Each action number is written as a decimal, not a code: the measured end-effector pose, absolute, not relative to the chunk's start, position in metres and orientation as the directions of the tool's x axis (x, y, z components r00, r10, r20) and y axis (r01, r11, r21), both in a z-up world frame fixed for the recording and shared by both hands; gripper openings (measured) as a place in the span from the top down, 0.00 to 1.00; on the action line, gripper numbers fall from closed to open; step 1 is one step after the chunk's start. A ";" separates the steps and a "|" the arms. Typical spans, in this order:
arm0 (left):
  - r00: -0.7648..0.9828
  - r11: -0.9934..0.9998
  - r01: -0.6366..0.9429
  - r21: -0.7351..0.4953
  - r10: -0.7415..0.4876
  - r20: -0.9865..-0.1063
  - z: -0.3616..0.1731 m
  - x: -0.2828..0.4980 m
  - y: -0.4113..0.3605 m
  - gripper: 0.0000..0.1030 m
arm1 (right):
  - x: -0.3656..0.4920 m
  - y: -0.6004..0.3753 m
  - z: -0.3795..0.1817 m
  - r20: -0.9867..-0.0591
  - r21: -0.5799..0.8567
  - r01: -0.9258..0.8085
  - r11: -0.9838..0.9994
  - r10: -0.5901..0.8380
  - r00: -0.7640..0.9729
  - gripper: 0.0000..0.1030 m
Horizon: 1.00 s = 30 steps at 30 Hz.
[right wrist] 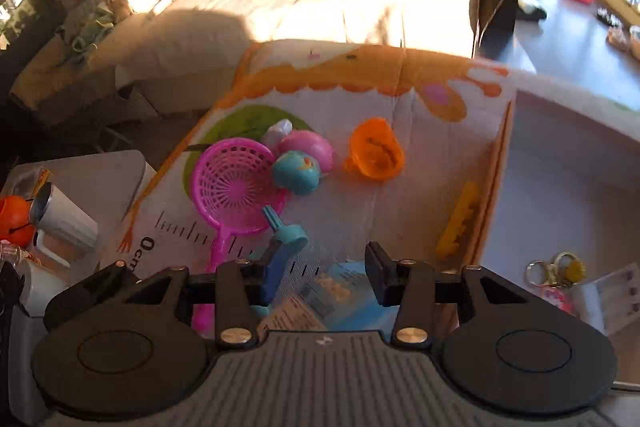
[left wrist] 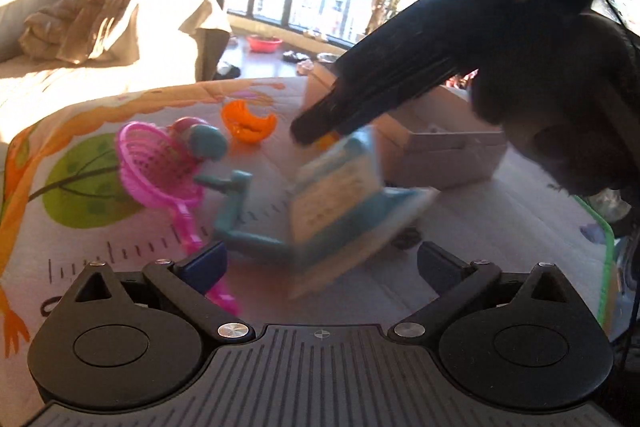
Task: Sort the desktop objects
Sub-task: 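Grasp the blue tissue pack with the left tool while right grasps the red figurine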
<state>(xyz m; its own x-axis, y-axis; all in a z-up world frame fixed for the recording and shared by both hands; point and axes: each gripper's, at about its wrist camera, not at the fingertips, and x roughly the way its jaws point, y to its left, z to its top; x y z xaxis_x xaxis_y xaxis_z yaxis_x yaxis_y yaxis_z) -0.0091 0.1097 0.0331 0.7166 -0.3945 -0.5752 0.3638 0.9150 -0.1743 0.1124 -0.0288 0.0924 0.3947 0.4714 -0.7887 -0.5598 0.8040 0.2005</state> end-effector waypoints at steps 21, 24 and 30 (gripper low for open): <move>0.757 0.967 0.241 0.081 -0.135 -0.639 0.046 0.001 0.069 0.00 | 0.062 -0.121 0.033 -0.732 0.341 -0.414 0.844 0.514 0.446 0.74; 0.770 0.963 0.251 0.102 -0.135 -0.624 0.042 0.011 0.052 0.00 | 0.046 -0.150 0.040 -0.725 0.299 -0.400 0.866 0.479 0.495 0.75; 0.763 0.948 0.284 0.140 -0.136 -0.631 0.028 0.034 0.021 0.00 | 0.023 -0.193 0.042 -0.731 0.174 -0.326 0.929 0.344 0.589 0.78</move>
<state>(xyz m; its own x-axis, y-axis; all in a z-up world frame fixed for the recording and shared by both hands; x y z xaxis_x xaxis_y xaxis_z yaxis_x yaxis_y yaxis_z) 0.0341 0.0212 0.0277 0.7634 -0.1359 -0.6314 0.2845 0.9484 0.1398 0.0227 -0.1933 0.0420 0.5889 0.3439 -0.7313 -0.3262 0.9291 0.1743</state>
